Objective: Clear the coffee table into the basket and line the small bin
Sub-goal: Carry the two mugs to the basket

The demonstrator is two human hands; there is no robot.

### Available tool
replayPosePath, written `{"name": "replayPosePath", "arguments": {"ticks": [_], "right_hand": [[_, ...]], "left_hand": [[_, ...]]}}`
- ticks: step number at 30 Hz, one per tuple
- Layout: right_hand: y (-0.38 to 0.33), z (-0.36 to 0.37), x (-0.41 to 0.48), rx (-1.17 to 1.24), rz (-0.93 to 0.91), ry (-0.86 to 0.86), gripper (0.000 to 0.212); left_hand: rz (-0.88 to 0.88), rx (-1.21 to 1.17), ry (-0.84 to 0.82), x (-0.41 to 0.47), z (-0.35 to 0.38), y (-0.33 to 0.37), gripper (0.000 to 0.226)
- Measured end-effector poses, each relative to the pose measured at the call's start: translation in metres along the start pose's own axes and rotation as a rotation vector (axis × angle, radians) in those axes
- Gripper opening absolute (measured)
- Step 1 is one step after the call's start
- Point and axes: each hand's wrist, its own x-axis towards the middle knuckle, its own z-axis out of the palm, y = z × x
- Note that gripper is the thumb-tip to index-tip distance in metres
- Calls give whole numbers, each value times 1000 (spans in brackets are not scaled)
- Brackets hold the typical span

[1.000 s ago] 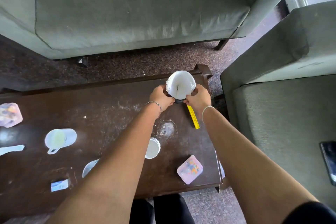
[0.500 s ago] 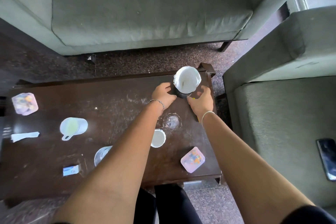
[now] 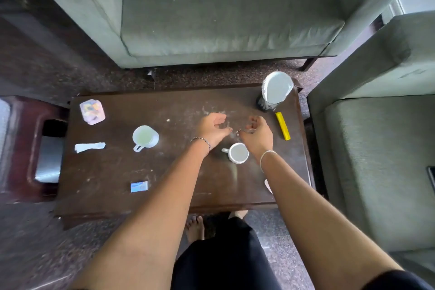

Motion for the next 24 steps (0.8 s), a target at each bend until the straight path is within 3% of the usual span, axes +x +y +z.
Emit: {"name": "replayPosePath", "arguments": {"ticks": [5,10,17,20,24], "right_hand": [[-5,46,-53,-11,-53,-78,41],[11,86,-95,-64,-88,-196,56],[45,131,-111,-262,-108,-297,80],[54,144,-105,-293,-137,-331,90],[63,157,-95,-322,-90,-303,75]], "left_hand": [[40,107,80,-34,-54,-51,44],[-22,216,95,-60,-87,-107,49],[-65,340,-4,-71,-86,-170,98],[-69,356,-36,-61,-80,-184,108],[-44,361,-68,-49,-70,-195,106]]}}
